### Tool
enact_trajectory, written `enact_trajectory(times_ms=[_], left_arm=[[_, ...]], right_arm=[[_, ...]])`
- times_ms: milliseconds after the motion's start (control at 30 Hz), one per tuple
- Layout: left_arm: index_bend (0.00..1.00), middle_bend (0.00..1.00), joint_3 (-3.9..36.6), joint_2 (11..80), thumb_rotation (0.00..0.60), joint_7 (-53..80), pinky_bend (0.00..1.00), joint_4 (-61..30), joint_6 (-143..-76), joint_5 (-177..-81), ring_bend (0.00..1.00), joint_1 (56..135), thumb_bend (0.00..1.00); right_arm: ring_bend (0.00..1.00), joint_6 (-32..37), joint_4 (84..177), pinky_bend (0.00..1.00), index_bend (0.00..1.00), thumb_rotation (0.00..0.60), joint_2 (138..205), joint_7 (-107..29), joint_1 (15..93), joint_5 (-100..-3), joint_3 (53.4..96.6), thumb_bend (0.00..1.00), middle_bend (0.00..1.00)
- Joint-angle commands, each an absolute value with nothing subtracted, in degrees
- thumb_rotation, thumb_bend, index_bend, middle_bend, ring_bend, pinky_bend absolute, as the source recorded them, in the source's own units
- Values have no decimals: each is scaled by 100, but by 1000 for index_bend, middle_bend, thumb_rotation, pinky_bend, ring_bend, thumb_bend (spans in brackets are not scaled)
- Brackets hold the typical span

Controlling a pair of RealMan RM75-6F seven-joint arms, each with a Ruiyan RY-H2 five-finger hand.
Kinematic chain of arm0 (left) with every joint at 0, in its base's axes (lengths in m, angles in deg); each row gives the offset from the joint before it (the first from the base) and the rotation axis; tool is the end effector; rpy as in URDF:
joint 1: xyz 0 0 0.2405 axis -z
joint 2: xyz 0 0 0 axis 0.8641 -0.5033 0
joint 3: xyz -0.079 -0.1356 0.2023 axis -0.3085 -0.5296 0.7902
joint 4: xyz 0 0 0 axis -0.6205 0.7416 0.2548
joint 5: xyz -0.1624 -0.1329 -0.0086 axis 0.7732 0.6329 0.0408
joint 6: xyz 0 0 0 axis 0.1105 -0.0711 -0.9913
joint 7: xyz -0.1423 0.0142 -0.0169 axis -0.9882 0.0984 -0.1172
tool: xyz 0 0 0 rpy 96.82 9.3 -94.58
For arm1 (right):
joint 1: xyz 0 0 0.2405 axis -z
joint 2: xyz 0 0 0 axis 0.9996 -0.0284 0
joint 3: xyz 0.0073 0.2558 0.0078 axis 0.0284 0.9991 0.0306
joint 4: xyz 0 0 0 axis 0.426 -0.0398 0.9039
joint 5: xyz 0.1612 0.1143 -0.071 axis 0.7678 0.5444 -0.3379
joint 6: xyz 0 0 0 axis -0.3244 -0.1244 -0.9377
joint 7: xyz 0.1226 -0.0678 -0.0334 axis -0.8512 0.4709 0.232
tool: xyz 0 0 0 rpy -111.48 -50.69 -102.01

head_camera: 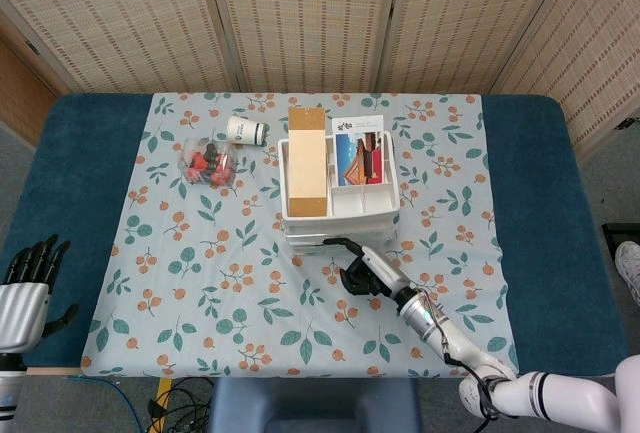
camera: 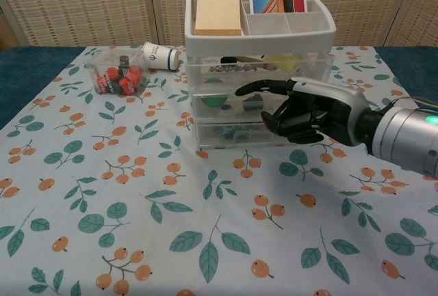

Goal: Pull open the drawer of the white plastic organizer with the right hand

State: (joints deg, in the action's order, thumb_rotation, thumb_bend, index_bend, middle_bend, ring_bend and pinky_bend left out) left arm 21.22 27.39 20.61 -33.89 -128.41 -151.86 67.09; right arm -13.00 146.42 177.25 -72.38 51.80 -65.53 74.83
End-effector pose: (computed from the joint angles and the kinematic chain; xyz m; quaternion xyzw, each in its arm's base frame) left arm -0.3115 0.1965 0.1544 -0.6199 -0.3476 -0.3485 0.6111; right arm -0.1351 -0.2958 -0.0367 0.5466 -0.6792 0.4745 0.1212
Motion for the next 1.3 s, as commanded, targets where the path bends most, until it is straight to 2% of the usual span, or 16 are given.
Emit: enact_trajectory(times_ms=[33, 867, 1067, 1300], left_arm=[[24, 0, 2123, 2739, 600, 2060, 73, -3387, -12840, -15184, 0, 6709, 220], [24, 0, 2137, 2756, 600, 2073, 74, -3381, -12805, -15208, 0, 6746, 220], [24, 0, 2146, 2740, 600, 2065, 73, -3376, -12805, -15215, 0, 6743, 220], [24, 0, 2153, 2732, 600, 2091, 73, -3416, -12796, -15231, 0, 6755, 219]], right_arm=[[1000, -1254, 14710, 1000, 214, 600, 17700, -7217, 5219, -6601, 7426, 661, 1000], [1000, -577, 15573, 1000, 215, 600, 17259, -6703, 5725, -7326, 6689, 661, 999], [1000, -28, 15870, 1000, 148, 600, 16829, -5571, 5886, -7564, 6721, 652, 994], [1000, 293, 16239, 1000, 87, 600, 16288, -4047, 5928, -7357, 7011, 642, 994]])
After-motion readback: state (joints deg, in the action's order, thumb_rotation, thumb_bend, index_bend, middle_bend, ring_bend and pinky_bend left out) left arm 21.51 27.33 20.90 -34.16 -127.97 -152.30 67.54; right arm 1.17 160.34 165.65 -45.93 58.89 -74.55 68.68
